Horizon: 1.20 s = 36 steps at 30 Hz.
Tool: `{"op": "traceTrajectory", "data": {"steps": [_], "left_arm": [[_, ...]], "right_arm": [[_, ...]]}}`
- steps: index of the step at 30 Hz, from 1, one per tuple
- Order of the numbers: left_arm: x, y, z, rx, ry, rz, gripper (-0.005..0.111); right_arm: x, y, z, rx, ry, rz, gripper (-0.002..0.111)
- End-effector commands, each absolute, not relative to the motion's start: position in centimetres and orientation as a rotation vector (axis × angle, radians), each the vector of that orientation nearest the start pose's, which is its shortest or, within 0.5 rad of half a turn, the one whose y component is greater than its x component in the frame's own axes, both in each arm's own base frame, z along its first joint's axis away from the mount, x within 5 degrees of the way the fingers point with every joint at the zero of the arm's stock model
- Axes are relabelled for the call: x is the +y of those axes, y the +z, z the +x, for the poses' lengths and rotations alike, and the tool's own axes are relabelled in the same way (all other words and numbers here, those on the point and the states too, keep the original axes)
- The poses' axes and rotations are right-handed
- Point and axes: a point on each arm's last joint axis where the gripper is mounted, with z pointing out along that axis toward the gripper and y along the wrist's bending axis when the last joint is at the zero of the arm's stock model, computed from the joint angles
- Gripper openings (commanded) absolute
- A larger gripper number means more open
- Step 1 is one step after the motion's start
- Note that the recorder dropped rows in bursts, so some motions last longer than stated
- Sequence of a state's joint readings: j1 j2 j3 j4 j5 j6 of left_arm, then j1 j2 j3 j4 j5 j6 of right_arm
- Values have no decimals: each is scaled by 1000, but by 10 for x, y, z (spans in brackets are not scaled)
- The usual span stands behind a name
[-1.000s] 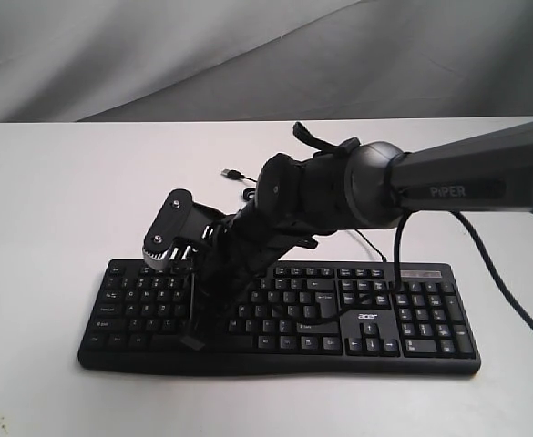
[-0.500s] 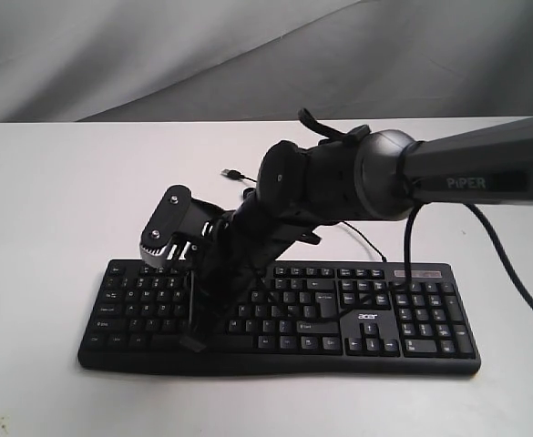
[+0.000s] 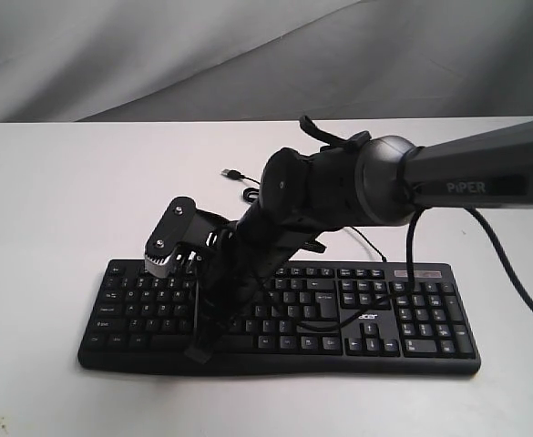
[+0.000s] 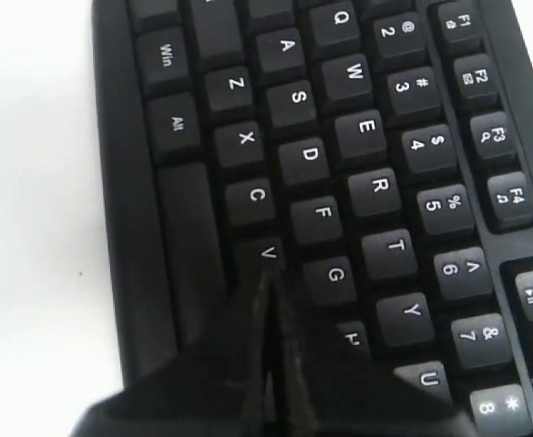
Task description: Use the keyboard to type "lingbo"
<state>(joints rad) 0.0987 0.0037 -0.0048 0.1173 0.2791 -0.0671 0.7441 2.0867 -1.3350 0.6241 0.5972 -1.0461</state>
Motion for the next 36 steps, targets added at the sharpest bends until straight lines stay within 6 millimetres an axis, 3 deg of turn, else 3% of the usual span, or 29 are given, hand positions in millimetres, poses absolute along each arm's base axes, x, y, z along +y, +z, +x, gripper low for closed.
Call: {"op": "traceTrajectory", "data": {"steps": [1, 9, 14, 18, 20, 24, 30, 36], "left_arm": [[8, 189, 54, 1749, 133, -73, 1], [8, 189, 54, 1749, 133, -73, 1], [8, 189, 54, 1749, 133, -73, 1], [8, 189, 54, 1749, 133, -73, 1], [8, 189, 54, 1749, 133, -73, 1], [8, 189, 54, 1749, 133, -73, 1], [8, 189, 54, 1749, 133, -73, 1], [8, 189, 54, 1749, 133, -73, 1]], "right_arm": [[306, 127, 287, 2159, 505, -1679, 0], [306, 126, 288, 2157, 497, -1680, 0], [306, 114, 288, 2186, 500, -1689, 0], [305, 144, 287, 2126, 503, -1681, 0], [300, 157, 289, 2108, 451, -1670, 0], [280, 163, 301, 2167, 375, -1649, 0], [251, 146, 312, 2259, 348, -1555, 0], [251, 145, 312, 2242, 377, -1540, 0]]}}
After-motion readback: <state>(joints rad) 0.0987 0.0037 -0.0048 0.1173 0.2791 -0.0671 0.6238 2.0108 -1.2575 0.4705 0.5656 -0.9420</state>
